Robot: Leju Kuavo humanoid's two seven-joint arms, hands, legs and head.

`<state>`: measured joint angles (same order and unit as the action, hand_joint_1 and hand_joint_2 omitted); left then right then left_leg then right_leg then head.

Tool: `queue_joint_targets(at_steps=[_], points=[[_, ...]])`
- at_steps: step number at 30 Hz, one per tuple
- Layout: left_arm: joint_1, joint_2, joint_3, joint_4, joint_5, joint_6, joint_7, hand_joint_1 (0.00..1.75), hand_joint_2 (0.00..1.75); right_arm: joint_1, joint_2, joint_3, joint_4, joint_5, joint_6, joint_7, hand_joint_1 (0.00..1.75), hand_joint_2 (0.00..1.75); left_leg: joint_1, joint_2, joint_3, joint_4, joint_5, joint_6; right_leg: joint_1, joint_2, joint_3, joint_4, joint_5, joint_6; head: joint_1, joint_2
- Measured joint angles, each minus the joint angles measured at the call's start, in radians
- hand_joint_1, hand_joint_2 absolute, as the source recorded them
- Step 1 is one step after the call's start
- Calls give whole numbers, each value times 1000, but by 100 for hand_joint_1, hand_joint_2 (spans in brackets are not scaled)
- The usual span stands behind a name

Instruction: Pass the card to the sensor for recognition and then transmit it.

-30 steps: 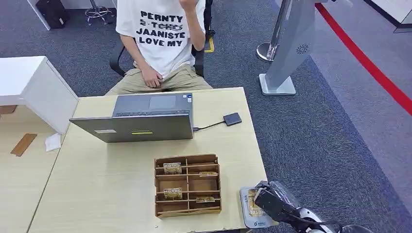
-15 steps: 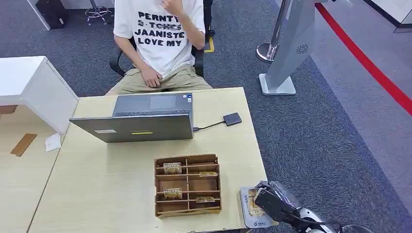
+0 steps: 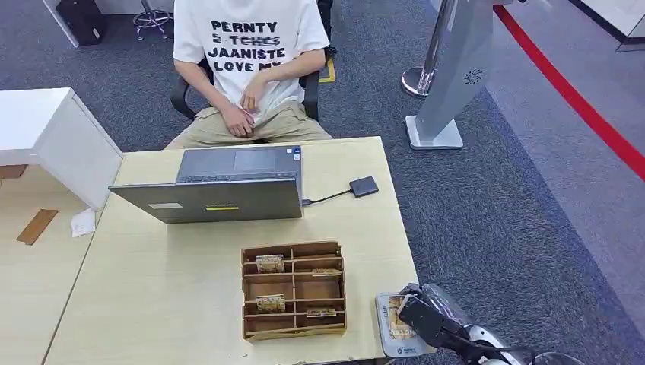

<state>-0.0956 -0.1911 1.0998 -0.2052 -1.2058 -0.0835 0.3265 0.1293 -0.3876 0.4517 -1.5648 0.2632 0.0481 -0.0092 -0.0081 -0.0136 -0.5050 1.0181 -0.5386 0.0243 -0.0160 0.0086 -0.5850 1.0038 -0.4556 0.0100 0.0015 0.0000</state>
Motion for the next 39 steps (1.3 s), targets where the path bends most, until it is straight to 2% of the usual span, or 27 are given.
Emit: queue_joint_targets(at_steps=[39], points=[[0, 0, 0, 0, -3, 1, 1, 0, 0, 1, 0, 5, 1, -3, -13, 0, 175, 175, 0, 0, 0, 0, 0, 0, 0, 0, 0, 0, 0, 0, 0, 0]])
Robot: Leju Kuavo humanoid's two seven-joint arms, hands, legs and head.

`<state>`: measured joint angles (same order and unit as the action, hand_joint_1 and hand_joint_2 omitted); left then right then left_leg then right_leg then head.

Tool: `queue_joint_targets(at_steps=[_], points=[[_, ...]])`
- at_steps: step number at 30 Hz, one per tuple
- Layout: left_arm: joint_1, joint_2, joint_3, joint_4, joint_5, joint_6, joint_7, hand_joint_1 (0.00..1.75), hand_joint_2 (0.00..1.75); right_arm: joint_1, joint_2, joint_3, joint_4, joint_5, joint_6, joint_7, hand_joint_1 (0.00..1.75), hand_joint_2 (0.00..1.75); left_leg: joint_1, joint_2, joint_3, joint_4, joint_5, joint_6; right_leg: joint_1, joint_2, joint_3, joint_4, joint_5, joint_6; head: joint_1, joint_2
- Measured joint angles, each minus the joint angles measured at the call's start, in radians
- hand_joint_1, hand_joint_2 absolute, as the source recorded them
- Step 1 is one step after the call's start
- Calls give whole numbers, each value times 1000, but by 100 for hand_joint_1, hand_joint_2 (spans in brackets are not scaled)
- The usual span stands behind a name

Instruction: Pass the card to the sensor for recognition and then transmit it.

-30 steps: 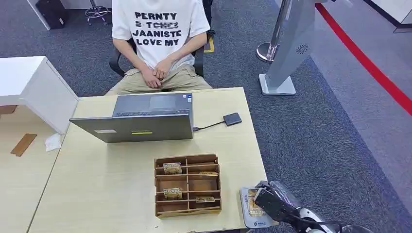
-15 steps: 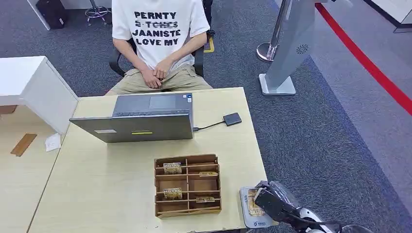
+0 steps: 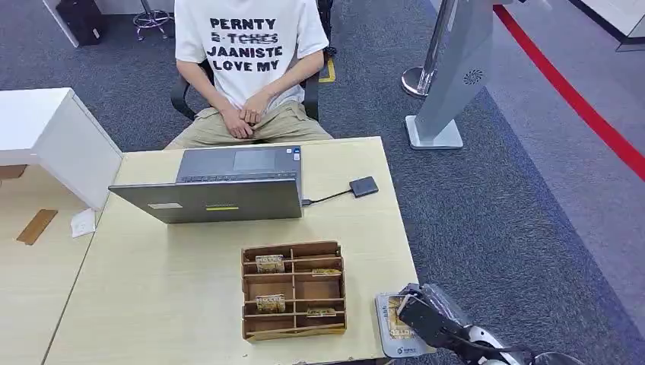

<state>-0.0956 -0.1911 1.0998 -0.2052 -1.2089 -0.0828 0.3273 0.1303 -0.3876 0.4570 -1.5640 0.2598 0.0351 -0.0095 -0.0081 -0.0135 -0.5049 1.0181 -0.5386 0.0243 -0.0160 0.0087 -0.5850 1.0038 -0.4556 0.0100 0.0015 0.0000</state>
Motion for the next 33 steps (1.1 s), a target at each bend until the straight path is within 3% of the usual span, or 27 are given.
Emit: queue_joint_targets(at_steps=[33], points=[[0, 0, 0, 0, 0, 0, 0, 0, 0, 4, 0, 0, -1, 0, -5, -1, 175, 175, 0, 0, 0, 0, 0, 0, 0, 0, 0, 0, 0, 0, 0, 0]])
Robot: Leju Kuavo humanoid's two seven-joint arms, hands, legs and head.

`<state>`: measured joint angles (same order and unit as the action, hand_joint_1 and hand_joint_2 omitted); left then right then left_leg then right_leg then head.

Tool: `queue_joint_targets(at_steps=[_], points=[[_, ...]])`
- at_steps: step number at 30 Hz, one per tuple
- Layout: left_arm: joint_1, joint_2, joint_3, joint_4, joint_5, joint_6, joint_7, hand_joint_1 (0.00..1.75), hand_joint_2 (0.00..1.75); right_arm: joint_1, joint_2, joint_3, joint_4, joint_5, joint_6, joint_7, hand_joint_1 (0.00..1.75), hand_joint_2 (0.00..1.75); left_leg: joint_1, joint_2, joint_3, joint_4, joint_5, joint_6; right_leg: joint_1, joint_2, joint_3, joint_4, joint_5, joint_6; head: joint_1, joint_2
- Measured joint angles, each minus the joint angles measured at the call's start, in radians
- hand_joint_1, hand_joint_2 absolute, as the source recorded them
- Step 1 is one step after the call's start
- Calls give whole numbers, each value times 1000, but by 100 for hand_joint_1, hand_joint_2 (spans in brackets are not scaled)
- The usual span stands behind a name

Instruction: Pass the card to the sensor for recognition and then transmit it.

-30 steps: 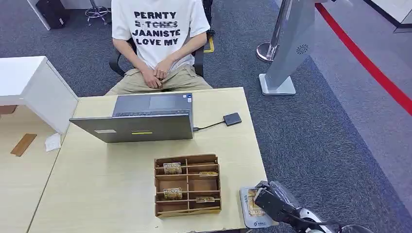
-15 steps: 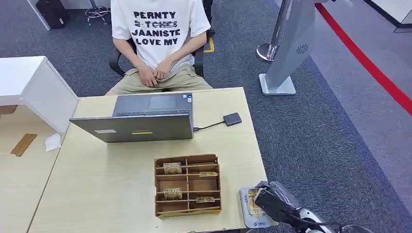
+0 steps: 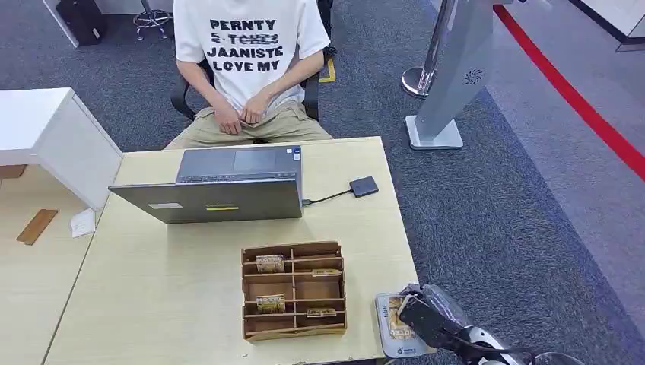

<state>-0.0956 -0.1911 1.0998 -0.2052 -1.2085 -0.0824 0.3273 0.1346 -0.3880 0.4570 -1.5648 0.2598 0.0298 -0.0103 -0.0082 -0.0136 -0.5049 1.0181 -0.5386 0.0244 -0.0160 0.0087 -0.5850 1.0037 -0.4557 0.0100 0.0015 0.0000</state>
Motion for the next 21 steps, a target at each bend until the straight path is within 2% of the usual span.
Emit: queue_joint_targets(at_steps=[21], points=[[0, 0, 0, 0, 0, 0, 0, 0, 0, 3, 0, 1, 0, 0, -10, 0, 175, 175, 0, 0, 0, 0, 0, 0, 0, 0, 0, 0, 0, 0, 0, 0]])
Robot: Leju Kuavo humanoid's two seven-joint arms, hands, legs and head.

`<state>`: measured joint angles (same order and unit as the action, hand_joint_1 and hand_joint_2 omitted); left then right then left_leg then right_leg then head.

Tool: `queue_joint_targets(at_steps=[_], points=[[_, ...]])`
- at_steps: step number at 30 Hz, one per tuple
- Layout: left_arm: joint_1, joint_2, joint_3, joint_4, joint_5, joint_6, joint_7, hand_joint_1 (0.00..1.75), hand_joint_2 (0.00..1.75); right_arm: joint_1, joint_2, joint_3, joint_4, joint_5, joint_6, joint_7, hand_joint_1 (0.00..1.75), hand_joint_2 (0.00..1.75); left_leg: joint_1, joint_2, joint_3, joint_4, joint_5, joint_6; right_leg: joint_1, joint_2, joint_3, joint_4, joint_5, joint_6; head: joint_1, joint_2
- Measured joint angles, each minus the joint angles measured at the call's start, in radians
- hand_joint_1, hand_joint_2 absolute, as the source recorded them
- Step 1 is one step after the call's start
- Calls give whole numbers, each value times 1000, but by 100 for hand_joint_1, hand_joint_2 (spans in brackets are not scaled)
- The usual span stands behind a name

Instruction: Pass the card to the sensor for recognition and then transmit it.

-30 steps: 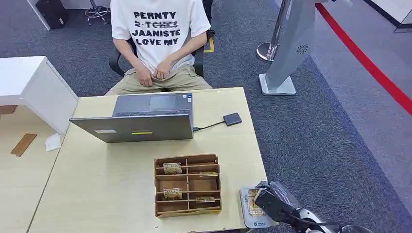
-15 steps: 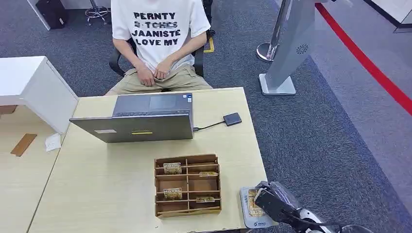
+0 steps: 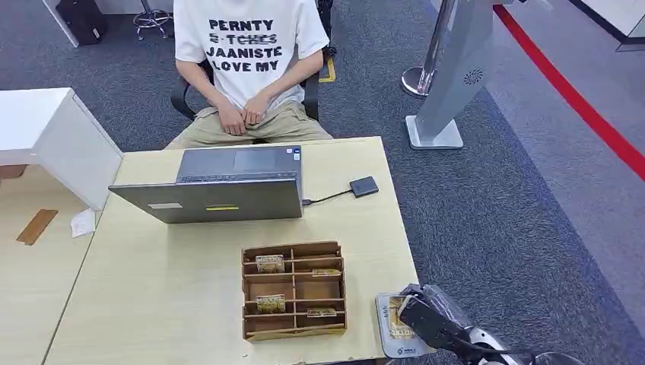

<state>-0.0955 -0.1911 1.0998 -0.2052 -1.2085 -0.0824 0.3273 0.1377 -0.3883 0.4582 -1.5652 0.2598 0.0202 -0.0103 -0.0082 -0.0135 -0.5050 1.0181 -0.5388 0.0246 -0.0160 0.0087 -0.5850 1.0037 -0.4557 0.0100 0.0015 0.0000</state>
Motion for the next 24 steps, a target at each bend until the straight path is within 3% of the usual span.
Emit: queue_joint_targets(at_steps=[24], points=[[0, 0, 0, 0, 0, 0, 0, 0, 0, 2, 0, 0, 0, 0, -2, 0, 175, 175, 0, 0, 0, 0, 0, 0, 0, 0, 0, 0, 0, 0, 0, 0]])
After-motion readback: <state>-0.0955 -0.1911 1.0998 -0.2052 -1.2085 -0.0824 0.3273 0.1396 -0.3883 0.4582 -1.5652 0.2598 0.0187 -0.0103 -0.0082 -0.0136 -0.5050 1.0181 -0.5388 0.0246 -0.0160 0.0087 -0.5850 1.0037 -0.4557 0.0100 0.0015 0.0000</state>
